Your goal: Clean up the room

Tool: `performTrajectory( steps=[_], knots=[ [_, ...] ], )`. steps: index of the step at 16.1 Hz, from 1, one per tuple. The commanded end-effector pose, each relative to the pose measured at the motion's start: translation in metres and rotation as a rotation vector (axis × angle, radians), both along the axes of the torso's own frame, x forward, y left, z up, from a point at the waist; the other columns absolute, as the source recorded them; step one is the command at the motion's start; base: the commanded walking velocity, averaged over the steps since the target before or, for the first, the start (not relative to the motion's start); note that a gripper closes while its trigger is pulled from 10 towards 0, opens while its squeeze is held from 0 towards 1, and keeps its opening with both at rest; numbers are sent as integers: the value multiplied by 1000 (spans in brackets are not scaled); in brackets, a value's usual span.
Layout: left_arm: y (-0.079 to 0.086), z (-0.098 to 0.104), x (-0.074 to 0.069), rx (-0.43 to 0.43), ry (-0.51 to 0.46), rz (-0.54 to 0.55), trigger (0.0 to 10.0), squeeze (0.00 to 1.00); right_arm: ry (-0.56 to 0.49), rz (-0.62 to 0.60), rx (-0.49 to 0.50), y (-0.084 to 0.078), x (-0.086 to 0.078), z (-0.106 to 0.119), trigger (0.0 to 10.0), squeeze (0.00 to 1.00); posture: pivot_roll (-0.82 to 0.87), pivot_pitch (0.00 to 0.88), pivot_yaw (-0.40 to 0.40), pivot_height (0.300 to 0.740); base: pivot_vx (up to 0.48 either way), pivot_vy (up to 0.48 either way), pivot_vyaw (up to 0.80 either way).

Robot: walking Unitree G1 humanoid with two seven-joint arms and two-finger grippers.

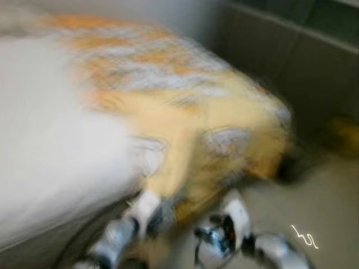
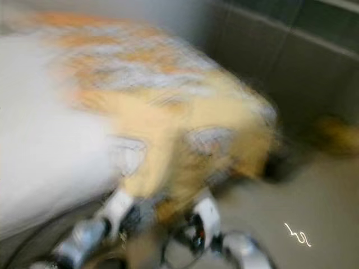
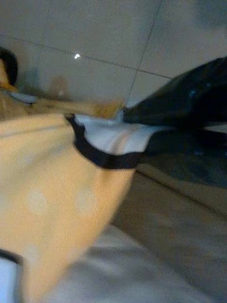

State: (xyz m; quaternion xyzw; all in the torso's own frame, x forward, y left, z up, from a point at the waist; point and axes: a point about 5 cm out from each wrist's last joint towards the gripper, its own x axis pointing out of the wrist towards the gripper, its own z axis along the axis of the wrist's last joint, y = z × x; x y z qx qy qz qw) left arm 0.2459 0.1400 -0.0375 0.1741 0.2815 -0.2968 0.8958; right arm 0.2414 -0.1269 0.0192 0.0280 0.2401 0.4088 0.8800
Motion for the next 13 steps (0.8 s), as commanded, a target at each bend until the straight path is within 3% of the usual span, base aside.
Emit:
performTrajectory(
  steps=[1, 3, 5, 8, 9, 13],
  knots=[
    [-12, -5, -7, -15, 69, -99, 10000, 0, 32, 7, 11, -1, -9, -5, 10000, 0, 96, 43, -78, 740, 0, 0, 0],
    [-48, -11, -24, -124, 205, -276, 10000, 0, 42, 29, -1, -4, -9, -5, 10000, 0, 88, 43, -81, 740, 0, 0, 0],
    [-64, -8, -25, -209, 257, -285, 10000, 0, 43, 34, -8, -7, -9, -5, 10000, 0, 83, 44, -82, 740, 0, 0, 0],
    [-78, -9, -34, -301, 367, -356, 10000, 0, 53, 44, -15, -10, -11, -5, 10000, 0, 72, 45, -87, 740, 0, 0, 0],
    [-83, -11, -43, -360, 462, -386, 10000, 0, 66, 57, -16, -10, -14, -6, 10000, 0, 70, 48, -91, 740, 0, 0, 0],
    [-102, -8, -53, -520, 612, -398, 10000, 0, 83, 71, -16, -11, -22, -6, 10000, 0, 52, 62, -100, 740, 0, 0, 0]
  ],
)
